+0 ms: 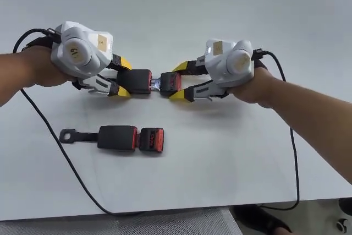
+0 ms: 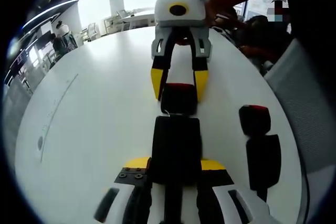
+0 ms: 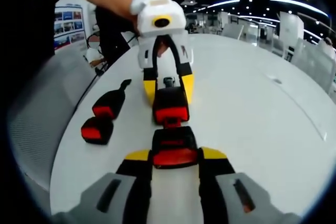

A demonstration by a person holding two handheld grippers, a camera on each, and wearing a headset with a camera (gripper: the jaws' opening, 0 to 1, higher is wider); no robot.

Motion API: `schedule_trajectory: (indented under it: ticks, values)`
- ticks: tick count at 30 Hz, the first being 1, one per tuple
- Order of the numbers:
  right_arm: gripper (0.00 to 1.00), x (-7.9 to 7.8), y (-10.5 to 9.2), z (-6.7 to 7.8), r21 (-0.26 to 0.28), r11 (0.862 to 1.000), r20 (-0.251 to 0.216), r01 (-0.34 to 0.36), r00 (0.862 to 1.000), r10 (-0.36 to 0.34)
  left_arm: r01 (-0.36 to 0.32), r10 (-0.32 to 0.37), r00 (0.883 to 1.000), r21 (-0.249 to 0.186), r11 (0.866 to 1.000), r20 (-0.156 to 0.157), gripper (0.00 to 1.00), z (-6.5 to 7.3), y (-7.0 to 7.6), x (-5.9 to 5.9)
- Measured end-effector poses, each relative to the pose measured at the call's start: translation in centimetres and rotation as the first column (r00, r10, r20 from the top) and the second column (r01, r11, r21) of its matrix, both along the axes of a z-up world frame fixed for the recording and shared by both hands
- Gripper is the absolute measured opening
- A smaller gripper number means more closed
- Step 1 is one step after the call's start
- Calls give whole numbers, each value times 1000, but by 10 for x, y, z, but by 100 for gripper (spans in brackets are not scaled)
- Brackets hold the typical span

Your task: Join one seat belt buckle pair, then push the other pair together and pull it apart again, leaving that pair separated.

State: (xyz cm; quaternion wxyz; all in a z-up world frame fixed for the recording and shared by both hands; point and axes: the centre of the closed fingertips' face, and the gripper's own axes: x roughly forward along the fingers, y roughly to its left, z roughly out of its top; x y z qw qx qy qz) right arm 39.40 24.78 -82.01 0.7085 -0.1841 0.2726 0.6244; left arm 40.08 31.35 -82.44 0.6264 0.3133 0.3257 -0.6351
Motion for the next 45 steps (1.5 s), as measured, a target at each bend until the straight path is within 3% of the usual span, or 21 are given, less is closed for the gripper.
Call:
schedule_trajectory:
  ticks: [3, 12, 26, 45]
  values:
    - [33, 0, 10, 1, 4, 1000, 0, 3, 1000, -3, 15, -15, 1000, 12, 1000, 0, 33, 0, -1, -1]
    - [33, 2, 7, 2, -12, 999, -13, 52, 999, -52, 38, -39, 999, 26, 999, 5, 32, -1, -2, -1]
    - [33, 5, 9, -1, -56, 997, 2, 49, 999, -49, 62, -63, 998, 50, 997, 10, 32, -1, -2, -1]
    - [34, 5, 11, -3, -84, 995, 11, 59, 998, -58, 62, -62, 998, 51, 997, 9, 33, -1, -1, 0]
